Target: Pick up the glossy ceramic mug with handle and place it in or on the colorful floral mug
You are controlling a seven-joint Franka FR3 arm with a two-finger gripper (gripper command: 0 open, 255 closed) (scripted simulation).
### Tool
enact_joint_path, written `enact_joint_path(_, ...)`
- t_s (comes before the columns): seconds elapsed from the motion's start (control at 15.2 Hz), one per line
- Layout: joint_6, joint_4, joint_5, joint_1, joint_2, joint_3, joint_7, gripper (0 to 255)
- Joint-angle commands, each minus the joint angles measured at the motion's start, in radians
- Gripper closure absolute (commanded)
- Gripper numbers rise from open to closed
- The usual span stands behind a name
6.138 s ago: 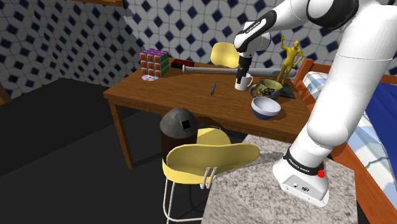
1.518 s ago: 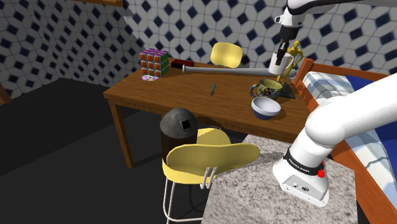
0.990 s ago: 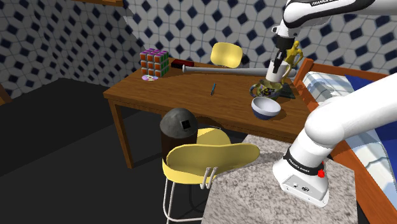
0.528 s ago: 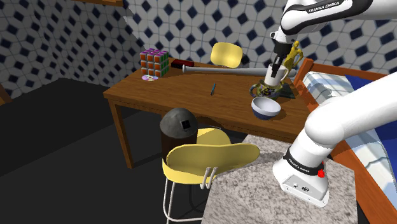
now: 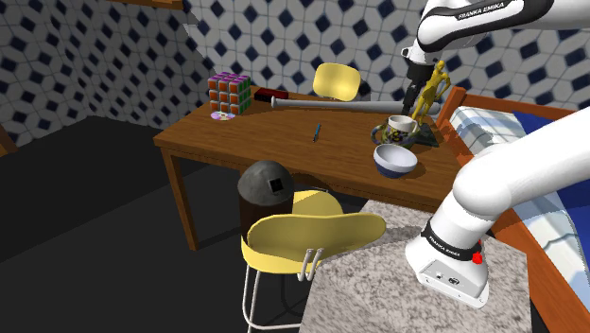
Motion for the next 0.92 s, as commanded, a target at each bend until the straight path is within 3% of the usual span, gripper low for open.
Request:
enact_joint_path(0.0, 0.0, 0.0, 0.0, 0.0, 0.0, 0.0, 0.0, 0)
enact_joint_path(0.33, -0.13, 0.109, 0.024, 0.009, -0.019, 0.035, -0.005, 0)
enact_joint_path(0.86, -0.13, 0.109, 0.024, 0.009, -0.019, 0.036, -0.005, 0)
